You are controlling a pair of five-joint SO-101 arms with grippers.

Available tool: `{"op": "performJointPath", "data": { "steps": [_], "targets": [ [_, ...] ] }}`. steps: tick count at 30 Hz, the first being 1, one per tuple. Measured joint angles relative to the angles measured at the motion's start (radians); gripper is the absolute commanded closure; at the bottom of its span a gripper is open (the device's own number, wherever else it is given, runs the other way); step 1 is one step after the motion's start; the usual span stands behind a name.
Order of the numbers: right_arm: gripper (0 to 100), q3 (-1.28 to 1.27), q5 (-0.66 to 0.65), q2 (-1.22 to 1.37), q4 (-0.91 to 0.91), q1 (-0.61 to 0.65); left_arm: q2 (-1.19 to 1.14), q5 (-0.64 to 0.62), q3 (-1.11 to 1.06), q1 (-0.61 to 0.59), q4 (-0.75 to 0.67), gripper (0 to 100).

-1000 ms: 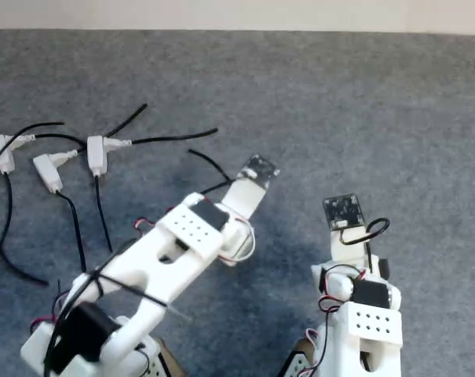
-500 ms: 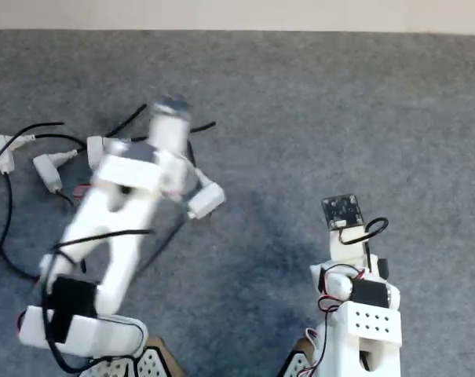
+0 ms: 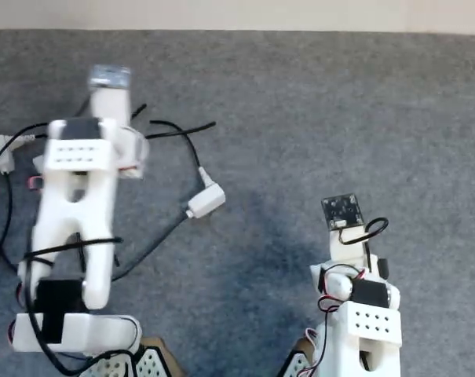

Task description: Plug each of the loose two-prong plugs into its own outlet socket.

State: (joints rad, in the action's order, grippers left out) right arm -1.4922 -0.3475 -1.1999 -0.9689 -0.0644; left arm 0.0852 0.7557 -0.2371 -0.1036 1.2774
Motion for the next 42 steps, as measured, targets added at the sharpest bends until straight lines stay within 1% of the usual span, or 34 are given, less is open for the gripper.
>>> {"op": "performJointPath", "data": {
  "steps": [4,6,8,13,18,19,20,22,23,24,25,27,30,35,37,40,42],
  "targets": [
    [60.6,0.000,0.000,0.000,0.000,0.000,0.000,0.000,-0.057,0.178,-0.003,75],
    [60.6,0.000,0.000,0.000,0.000,0.000,0.000,0.000,-0.080,0.261,-0.041,75],
    [60.6,0.000,0.000,0.000,0.000,0.000,0.000,0.000,-0.106,0.313,-0.095,75],
    [60.6,0.000,0.000,0.000,0.000,0.000,-0.038,0.000,-0.163,0.339,-0.209,75],
    [60.6,0.000,0.000,0.000,0.000,0.000,-0.193,0.000,-0.167,0.345,-0.288,76],
    [60.6,0.000,0.000,0.000,0.000,0.000,-0.229,0.000,-0.166,0.345,-0.296,78],
    [60.6,0.000,0.000,0.000,0.000,0.000,-0.261,0.000,-0.155,0.345,-0.299,83],
    [60.6,0.000,0.000,0.000,0.000,0.000,-0.305,0.000,-0.118,0.344,-0.301,97],
    [60.6,0.000,0.000,0.000,0.000,0.000,-0.319,0.000,-0.101,0.350,-0.299,100],
    [60.6,0.000,0.000,0.000,0.000,0.000,-0.327,0.000,-0.083,0.353,-0.299,97],
    [60.6,0.000,0.000,0.000,0.000,0.000,-0.330,0.000,-0.071,0.354,-0.299,98],
    [60.6,0.000,0.000,0.000,0.003,0.000,-0.341,0.000,-0.043,0.333,-0.285,100],
    [60.6,0.000,0.000,0.000,0.003,0.000,-0.348,0.000,0.026,0.247,-0.239,100],
    [61.6,0.000,0.000,0.000,0.003,0.000,-0.354,0.002,0.204,0.034,-0.158,100],
    [67.1,0.000,0.000,0.000,0.003,0.000,-0.354,0.020,0.259,-0.043,-0.146,100],
    [80.8,0.000,0.000,0.000,0.003,0.000,-0.390,0.034,0.292,-0.130,-0.144,100],
    [89.7,0.000,0.000,0.000,0.003,0.000,-0.431,0.035,0.296,-0.164,-0.141,100]
  ]
}}
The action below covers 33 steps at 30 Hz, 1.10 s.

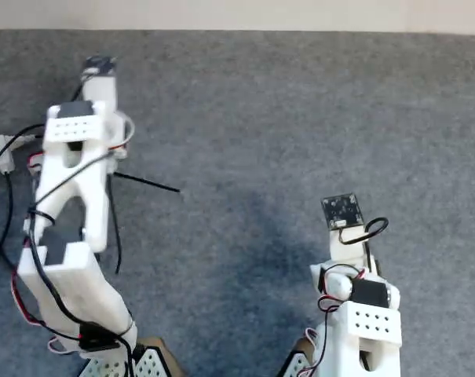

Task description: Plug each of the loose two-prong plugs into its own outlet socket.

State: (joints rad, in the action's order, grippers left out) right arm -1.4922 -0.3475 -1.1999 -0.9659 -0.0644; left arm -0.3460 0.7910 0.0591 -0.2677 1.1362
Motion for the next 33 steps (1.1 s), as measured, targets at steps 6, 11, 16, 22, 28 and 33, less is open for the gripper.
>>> {"op": "performJointPath", "data": {
  "steps": [6,11,16,22,28,33],
  "targets": [
    [99.4,0.000,0.000,0.000,0.000,0.000,-0.101,0.000,0.006,-0.015,0.003,91],
    [99.4,0.000,0.000,0.000,0.000,0.000,-0.101,-0.014,0.015,-0.015,0.032,72],
    [99.4,0.044,0.000,0.000,-0.003,0.000,0.008,-0.140,0.097,-0.017,0.222,66],
    [99.4,0.261,0.000,0.000,-0.132,0.000,0.247,-0.318,0.226,0.011,0.362,66],
    [99.4,0.450,0.005,0.000,-0.258,-0.002,0.503,-0.474,0.201,0.044,0.410,68],
    [99.4,0.473,0.069,-0.117,-0.279,-0.002,0.783,-0.516,0.037,0.046,0.390,78]
  ]
}}
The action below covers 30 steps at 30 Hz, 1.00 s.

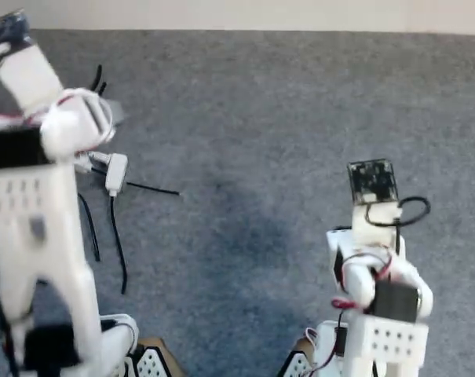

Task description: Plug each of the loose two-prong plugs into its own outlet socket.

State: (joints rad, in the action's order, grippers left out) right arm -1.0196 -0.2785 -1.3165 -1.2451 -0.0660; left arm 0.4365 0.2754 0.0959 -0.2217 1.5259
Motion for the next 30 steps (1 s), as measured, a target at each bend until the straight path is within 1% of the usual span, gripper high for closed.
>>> {"op": "performJointPath", "data": {
  "steps": [2,4,7,8,11,13,17,21,24,26,30],
  "targets": [
    [99.4,-0.009,0.005,-0.107,-0.002,0.000,0.133,-0.005,-0.110,0.000,-0.040,78],
    [99.4,-0.072,0.006,-0.242,-0.002,0.000,0.273,-0.005,-0.258,0.000,-0.094,77],
    [99.4,-0.221,0.006,-0.448,-0.002,0.002,0.480,-0.005,-0.535,0.002,-0.189,77],
    [99.4,-0.267,0.000,-0.480,-0.002,0.002,0.552,-0.005,-0.635,0.002,-0.219,77],
    [99.4,-0.348,-0.061,-0.473,0.038,0.000,0.750,0.012,-0.902,0.002,-0.284,77],
    [99.4,-0.410,-0.072,-0.448,0.089,0.000,0.873,0.017,-1.054,0.005,-0.301,77],
    [99.4,-0.519,-0.075,-0.428,0.166,-0.014,1.083,0.017,-1.287,0.003,-0.310,77],
    [99.4,-0.611,-0.075,-0.427,0.184,-0.017,1.267,0.017,-1.496,0.005,-0.316,77],
    [99.4,-0.637,-0.069,-0.427,0.187,-0.026,1.361,0.017,-1.660,0.005,-0.364,77],
    [99.4,-0.637,-0.038,-0.427,0.206,-0.058,1.372,0.018,-1.748,0.005,-0.416,77],
    [99.4,-0.638,0.002,-0.425,0.242,-0.157,1.355,0.017,-1.771,0.005,-0.448,77]
  ]
}}
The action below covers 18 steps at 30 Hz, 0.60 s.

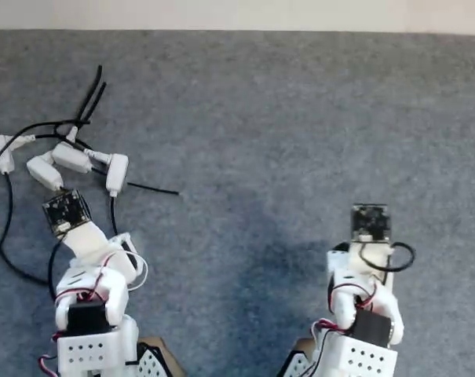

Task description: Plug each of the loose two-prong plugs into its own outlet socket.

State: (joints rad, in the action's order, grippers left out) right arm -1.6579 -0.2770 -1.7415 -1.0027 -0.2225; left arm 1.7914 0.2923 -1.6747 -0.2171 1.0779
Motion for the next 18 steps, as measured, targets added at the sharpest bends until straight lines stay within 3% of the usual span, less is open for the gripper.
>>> {"op": "performJointPath", "data": {
  "steps": [12,18],
  "targets": [
    [99.4,-0.002,0.003,0.000,-0.109,-0.224,-0.020,0.000,-0.003,0.000,0.009,77],
    [99.4,-0.003,0.003,0.000,-0.115,-0.227,-0.020,0.003,-0.003,0.000,0.218,77]
  ]
}}
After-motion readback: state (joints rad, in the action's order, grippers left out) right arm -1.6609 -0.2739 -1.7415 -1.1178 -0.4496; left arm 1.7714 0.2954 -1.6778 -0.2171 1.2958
